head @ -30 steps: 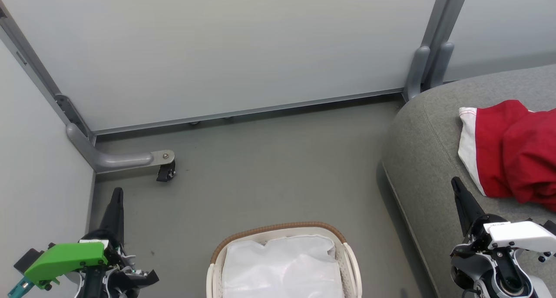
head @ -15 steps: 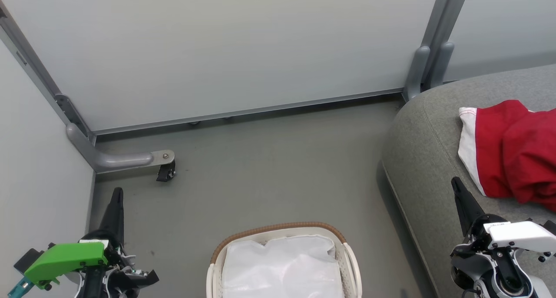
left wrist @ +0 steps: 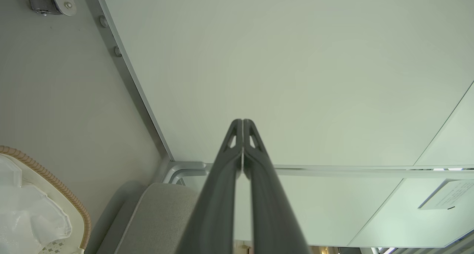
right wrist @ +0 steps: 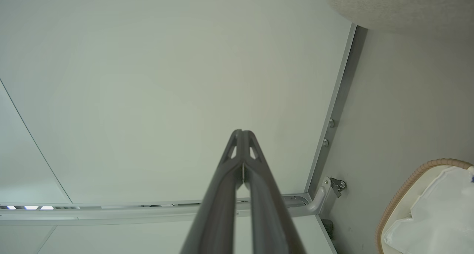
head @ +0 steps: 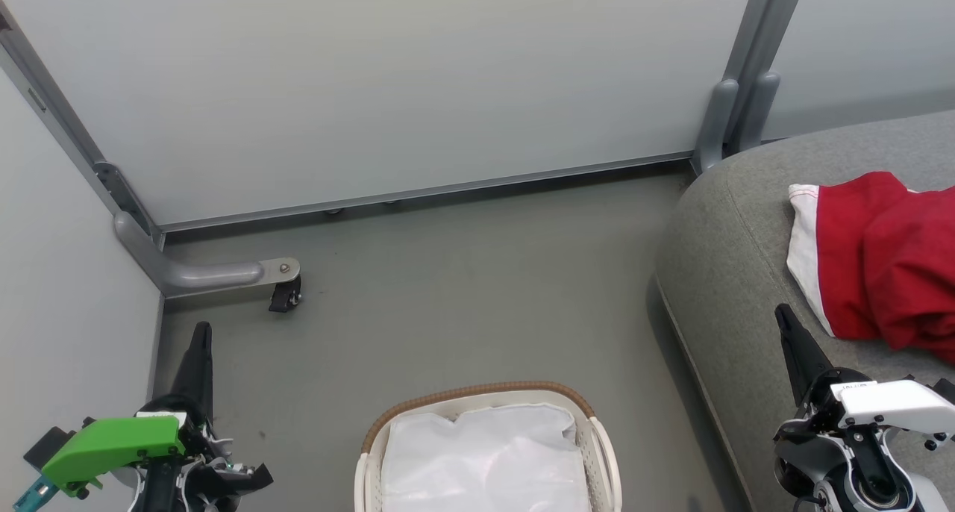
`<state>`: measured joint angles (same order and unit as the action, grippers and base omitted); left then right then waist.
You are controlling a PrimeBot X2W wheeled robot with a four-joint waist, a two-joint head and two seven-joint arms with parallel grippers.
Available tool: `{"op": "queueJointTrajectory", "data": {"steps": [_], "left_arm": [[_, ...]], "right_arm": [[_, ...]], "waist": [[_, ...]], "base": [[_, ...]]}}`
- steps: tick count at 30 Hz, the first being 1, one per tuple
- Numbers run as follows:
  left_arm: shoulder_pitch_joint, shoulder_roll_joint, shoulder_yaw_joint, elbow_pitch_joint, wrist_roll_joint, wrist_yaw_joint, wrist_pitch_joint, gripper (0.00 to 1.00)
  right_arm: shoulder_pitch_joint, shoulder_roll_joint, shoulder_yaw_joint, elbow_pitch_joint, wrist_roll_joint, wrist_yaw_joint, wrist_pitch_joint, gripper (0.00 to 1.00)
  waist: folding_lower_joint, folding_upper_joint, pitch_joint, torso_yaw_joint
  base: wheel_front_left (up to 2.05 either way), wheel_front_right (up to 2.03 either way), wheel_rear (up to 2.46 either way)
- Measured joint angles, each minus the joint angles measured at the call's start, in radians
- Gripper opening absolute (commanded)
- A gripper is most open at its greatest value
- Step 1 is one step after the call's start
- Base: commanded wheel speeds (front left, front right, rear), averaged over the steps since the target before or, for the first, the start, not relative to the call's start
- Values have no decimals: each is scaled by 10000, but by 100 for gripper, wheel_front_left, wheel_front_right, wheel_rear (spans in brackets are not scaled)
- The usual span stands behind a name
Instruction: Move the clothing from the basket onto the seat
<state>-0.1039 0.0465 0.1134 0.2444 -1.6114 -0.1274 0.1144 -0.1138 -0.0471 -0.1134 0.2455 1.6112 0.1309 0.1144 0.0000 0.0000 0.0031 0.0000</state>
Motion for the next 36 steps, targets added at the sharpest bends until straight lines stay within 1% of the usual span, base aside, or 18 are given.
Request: {"op": "queueJointTrajectory", "data": {"steps": [36], "left_arm": [[0, 0, 0, -2, 0, 0, 0, 0]], "right_arm": [[0, 0, 0, 0, 0, 0, 0, 0]], "waist": [[0, 0, 0, 0]], "base": [[0, 0, 0]]}}
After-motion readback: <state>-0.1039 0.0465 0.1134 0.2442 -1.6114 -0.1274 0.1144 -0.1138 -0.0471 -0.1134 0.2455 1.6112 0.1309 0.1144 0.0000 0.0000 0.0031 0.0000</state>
